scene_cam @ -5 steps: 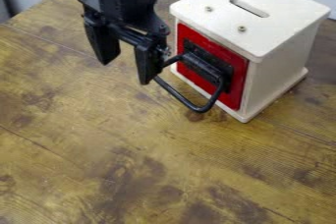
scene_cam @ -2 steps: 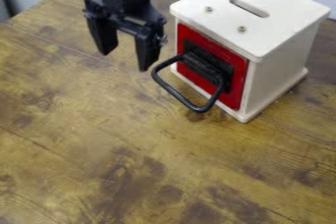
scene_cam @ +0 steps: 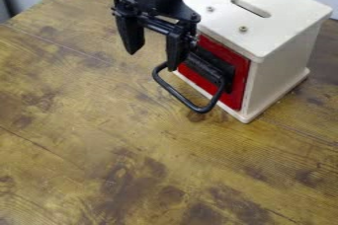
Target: Close the drawer
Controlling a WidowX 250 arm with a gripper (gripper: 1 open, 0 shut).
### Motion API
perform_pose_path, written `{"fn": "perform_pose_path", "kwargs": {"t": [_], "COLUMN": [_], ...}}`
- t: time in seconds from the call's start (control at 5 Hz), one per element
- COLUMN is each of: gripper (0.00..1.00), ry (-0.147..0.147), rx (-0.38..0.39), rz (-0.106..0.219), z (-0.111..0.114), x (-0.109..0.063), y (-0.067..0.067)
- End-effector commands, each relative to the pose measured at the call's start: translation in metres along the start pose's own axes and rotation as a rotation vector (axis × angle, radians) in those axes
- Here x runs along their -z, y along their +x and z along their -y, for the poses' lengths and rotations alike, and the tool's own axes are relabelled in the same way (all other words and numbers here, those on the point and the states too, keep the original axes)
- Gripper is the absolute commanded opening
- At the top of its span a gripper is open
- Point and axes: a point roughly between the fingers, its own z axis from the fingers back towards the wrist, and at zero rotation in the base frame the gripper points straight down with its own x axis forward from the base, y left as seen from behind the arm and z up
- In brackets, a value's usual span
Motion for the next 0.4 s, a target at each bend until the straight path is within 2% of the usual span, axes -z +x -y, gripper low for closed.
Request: {"fn": "perform_pose_path", "kwargs": {"t": [0.0, 0.2], "gripper": [1.00, 1.00], "ry": [-0.006, -0.012], "rx": [0.039, 0.069], "rz": [0.074, 0.073], "z": [-0.0015, -0.0104], "x": [-0.0211, -0.0197], "y": [0.0049, 0.0017]}}
